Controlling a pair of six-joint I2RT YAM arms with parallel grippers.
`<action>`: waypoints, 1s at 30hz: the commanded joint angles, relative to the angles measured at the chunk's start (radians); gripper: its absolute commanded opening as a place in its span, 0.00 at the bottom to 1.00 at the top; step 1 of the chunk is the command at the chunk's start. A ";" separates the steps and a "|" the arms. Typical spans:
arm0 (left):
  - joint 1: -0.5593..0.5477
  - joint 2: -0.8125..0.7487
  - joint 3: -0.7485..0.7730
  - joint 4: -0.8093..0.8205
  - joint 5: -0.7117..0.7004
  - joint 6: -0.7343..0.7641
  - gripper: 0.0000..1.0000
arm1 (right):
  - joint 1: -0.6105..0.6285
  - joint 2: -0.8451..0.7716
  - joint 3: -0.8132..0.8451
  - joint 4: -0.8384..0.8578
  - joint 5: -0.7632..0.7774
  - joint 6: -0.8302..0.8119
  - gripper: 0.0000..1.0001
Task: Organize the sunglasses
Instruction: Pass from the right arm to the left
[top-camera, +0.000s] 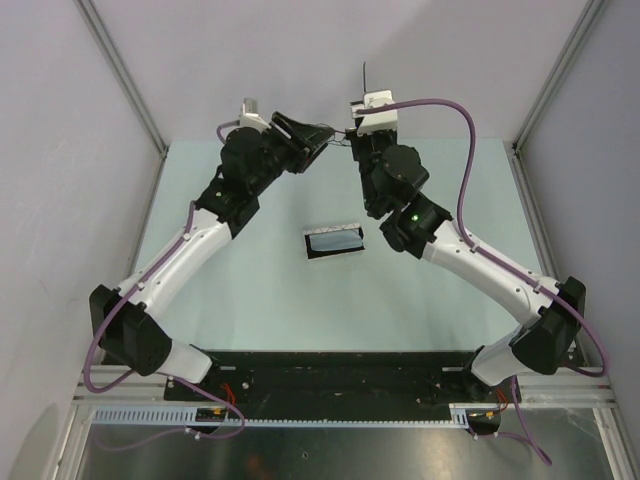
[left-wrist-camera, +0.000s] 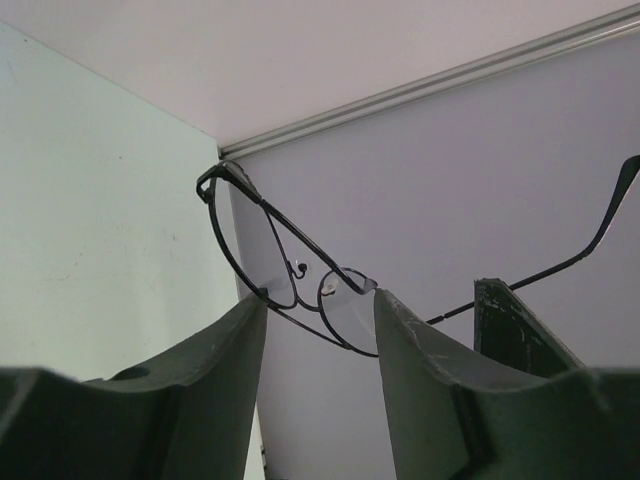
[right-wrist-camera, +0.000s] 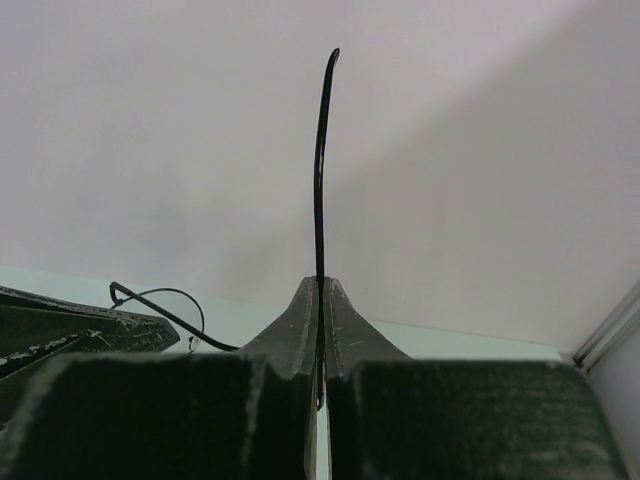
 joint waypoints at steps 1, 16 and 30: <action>-0.012 -0.023 -0.005 0.066 -0.014 -0.036 0.50 | 0.017 0.005 0.053 0.048 0.036 0.008 0.00; -0.032 -0.008 0.004 0.066 -0.014 -0.049 0.35 | 0.046 0.028 0.062 0.054 0.074 0.000 0.00; -0.052 0.023 0.039 0.059 -0.002 -0.055 0.45 | 0.068 0.057 0.062 0.096 0.105 -0.042 0.00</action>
